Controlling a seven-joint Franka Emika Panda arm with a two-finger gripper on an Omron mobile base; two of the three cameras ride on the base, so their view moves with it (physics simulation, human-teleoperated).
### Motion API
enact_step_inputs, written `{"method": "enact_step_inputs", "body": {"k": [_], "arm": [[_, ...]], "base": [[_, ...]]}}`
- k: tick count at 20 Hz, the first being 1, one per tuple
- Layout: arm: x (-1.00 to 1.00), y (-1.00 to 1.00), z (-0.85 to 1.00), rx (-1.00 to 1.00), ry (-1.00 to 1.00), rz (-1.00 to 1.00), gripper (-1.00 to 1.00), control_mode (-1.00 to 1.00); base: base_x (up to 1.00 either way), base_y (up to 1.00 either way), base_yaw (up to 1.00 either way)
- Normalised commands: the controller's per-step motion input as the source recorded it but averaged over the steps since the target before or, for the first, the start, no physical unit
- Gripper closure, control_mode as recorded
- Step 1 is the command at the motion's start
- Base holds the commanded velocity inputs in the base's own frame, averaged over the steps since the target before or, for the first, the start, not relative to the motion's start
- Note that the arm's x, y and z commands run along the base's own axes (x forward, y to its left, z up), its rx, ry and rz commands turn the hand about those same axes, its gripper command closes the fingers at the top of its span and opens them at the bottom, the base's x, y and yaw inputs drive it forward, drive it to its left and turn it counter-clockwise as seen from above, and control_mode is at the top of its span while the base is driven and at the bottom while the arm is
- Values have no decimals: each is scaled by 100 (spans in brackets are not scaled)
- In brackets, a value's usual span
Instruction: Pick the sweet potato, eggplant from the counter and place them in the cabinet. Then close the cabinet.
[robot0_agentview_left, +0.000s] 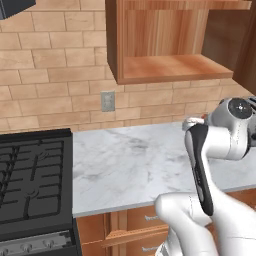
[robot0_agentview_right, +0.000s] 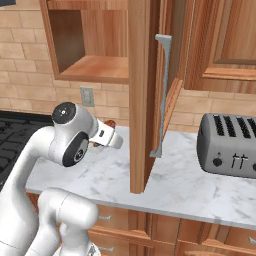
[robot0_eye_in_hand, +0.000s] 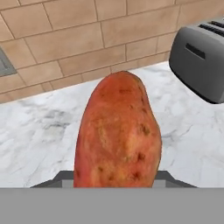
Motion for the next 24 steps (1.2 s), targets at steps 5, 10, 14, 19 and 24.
{"method": "enact_step_inputs", "body": {"k": [5,10,14,19,24], "arm": [[-6,0,100,0,3,-13,100,-100],[14,0,97,-1,-14,-6,100,-100],[41,-4,83,0,-8,-2,100,-100],[61,-7,42,0,-10,-3,100,-100],[87,-5,-23,-4,-5,-4,100,-100]], "base": [[0,0,0],[0,0,0],[0,0,0],[0,0,0],[0,0,0]]}}
